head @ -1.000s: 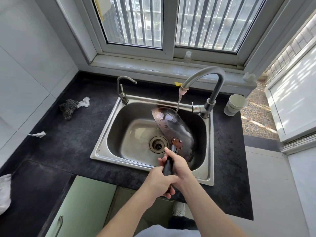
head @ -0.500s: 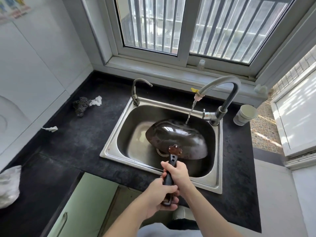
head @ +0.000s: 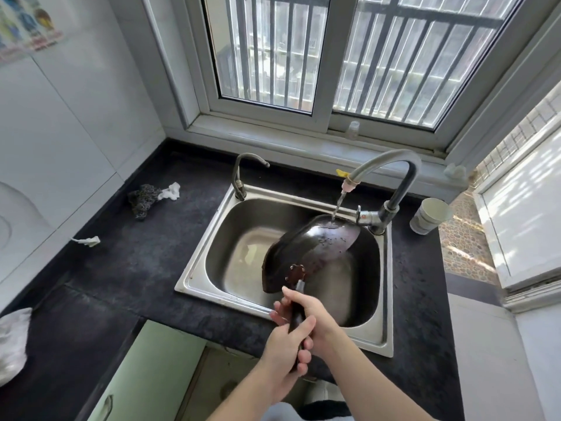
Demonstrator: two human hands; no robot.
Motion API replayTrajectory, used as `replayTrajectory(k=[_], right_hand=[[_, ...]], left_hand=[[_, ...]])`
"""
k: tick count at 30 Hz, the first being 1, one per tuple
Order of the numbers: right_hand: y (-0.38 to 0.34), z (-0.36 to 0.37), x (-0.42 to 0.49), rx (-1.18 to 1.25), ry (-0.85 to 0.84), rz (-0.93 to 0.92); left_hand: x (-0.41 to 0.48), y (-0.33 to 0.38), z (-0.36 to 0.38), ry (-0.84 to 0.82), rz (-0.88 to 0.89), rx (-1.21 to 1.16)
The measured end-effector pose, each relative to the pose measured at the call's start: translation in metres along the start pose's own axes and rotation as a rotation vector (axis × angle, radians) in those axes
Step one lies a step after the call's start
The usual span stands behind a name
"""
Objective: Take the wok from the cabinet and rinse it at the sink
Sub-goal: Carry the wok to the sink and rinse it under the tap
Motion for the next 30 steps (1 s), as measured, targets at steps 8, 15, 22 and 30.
replayTrajectory(k=[8, 15, 22, 30], right_hand=[[0.002, 0.001, 0.005, -0.13, -0.065, 0.017], [-0.014, 0.001, 0.013, -0.108, -0.071, 0.03], [-0.027, -0.011, 0.022, 0.045, -0.093, 0.09], [-0.058, -0.014, 0.022, 0.221, -0.099, 0.192]], left_hand=[[-0.002, -0.006, -0.003, 0.007, -0.056, 0.021], [-0.002, 0.014, 0.006, 0.011, -0.068, 0.003], [0.005, 0.031, 0.022, 0.046, -0.046, 0.104], [0.011, 0.057, 0.047, 0.055, -0.018, 0.069]])
Point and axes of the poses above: each hand's wrist, its own x-axis towards the middle knuckle, its own z-axis out of the palm, y = z × x, the point moved 1 cm from there along x, towards the middle knuckle, and after that the axes turned 6 degrees about x, right-handed, at the moved point
